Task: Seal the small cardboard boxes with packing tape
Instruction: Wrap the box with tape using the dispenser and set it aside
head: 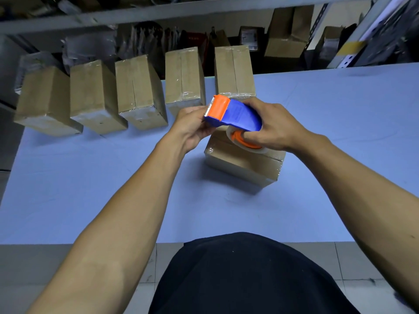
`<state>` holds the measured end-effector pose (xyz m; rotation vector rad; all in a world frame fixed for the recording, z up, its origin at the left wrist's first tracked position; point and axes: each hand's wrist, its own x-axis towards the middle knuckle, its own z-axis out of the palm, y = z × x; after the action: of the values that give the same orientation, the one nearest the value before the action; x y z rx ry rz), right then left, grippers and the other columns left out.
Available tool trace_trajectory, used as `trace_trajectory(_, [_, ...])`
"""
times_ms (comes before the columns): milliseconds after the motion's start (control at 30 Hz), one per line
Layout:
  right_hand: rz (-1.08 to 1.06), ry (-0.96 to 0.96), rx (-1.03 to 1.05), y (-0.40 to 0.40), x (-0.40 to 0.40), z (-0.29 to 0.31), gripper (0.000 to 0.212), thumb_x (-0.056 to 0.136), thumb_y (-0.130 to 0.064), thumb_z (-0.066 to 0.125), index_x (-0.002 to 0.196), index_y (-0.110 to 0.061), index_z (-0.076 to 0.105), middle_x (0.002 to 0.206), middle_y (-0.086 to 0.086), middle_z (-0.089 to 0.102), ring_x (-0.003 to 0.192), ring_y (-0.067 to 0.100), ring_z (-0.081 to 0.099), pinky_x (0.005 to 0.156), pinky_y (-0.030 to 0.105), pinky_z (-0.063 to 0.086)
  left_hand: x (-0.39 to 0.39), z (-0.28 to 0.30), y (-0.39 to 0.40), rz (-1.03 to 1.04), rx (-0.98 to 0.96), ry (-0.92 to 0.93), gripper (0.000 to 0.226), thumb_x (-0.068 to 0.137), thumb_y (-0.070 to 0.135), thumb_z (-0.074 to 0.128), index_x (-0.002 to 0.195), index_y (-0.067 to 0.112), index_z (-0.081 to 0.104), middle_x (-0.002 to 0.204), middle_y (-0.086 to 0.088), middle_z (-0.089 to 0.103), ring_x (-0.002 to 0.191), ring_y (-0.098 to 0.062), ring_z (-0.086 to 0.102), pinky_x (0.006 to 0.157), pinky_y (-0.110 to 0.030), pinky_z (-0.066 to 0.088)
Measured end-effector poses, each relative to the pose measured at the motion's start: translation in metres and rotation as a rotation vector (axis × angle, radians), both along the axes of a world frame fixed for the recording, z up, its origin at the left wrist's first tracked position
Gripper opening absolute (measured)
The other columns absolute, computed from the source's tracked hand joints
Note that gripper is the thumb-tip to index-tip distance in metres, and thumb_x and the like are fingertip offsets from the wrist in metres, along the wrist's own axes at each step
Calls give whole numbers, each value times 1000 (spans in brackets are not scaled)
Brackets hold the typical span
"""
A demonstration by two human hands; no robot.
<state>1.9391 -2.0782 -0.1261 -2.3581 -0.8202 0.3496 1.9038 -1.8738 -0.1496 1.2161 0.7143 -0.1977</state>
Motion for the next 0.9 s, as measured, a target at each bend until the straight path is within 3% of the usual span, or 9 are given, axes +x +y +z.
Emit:
trace_trajectory(167, [81, -74, -121, 2, -1, 1, 56, 72, -57, 55, 120, -28, 56, 100, -5, 65, 84, 25, 57, 70, 33, 46, -10, -18, 4, -122, 106, 88, 14, 94, 1, 61, 85, 7, 69, 73, -9, 66, 63, -11, 61, 55, -20, 55])
trace_trajectory(300, [102, -106, -174, 5, -2, 1, 41, 76, -53, 60, 109, -27, 57, 91, -4, 63, 82, 28, 57, 69, 36, 49, -10, -28, 6, -79, 132, 117, 11, 95, 2, 60, 88, 7, 67, 65, -4, 67, 60, -10, 62, 55, -20, 55])
trace_trajectory(433, [80, -123, -284, -12, -7, 3, 42, 79, -57, 60, 109, -28, 57, 90, -3, 65, 81, 27, 56, 67, 35, 48, -19, -46, 18, -9, 168, 185, 9, 96, 5, 60, 87, 6, 63, 71, -6, 55, 63, -13, 53, 63, -25, 55])
trace_trajectory(567, [54, -144, -332, -21, -12, 5, 47, 78, -58, 60, 115, -30, 57, 97, -2, 68, 88, 28, 59, 72, 36, 51, -22, -53, 13, -89, 149, 201, 12, 98, 8, 55, 89, 10, 61, 65, 0, 51, 59, -13, 48, 55, -25, 47])
trace_trajectory(733, [46, -149, -339, -21, -13, 3, 44, 78, -57, 60, 111, -29, 57, 94, -1, 67, 84, 28, 58, 69, 35, 50, -18, -56, 3, -118, 224, 225, 13, 98, 15, 52, 91, 17, 62, 70, 3, 52, 58, -12, 45, 55, -23, 38])
trace_trajectory(900, [40, -177, -344, -12, -16, -2, 40, 78, -53, 63, 107, -26, 56, 90, 0, 66, 80, 29, 56, 62, 32, 43, -18, -68, -7, -114, 290, 217, 17, 101, 17, 45, 91, 20, 59, 75, 1, 61, 64, -11, 54, 56, -22, 38])
